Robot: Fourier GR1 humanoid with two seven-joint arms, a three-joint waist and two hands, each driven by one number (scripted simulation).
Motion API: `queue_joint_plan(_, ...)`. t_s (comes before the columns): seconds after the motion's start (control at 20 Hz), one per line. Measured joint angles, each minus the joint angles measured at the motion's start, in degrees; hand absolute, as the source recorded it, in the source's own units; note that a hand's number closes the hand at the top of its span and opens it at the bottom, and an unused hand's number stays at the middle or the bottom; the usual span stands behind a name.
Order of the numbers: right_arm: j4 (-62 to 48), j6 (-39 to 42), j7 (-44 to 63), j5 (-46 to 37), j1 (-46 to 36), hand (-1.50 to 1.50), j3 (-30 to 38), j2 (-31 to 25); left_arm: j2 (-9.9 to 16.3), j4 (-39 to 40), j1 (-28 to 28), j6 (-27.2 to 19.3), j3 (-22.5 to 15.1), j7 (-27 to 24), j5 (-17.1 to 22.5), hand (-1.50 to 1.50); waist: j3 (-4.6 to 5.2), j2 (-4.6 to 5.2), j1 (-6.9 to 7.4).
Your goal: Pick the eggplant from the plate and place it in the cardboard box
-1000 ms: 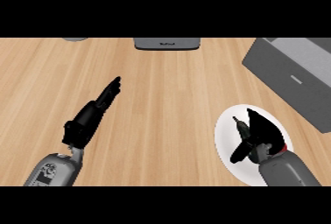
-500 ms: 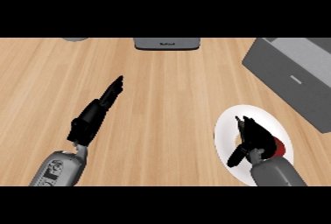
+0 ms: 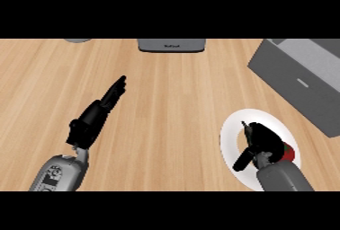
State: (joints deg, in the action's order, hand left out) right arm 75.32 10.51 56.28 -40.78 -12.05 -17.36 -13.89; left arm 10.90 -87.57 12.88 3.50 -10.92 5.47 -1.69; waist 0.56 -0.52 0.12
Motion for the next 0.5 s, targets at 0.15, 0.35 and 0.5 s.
queue_joint_plan(0.15, -1.70, -0.09, -3.03, -0.86, -0.53, 1.50, 0.54, -0.97, -0.49, -0.54, -0.80, 0.29, -0.08, -0.17, -0.32, 0.00, 0.37, -0.41, 0.24)
queue_joint_plan(0.35, -1.93, -0.70, -3.54, -3.29, -0.46, 1.50, 0.04, -0.70, -0.73, -0.33, -1.47, 0.78, 0.37, -0.84, -0.70, 0.00, 0.54, -0.52, 0.11)
queue_joint_plan(0.5, -2.36, -1.81, -4.49, -5.49, -0.73, 1.50, -0.32, -1.00, -1.13, 1.54, -0.65, 1.05, 0.79, -1.67, -1.15, 0.00, 0.53, -0.50, 0.02)
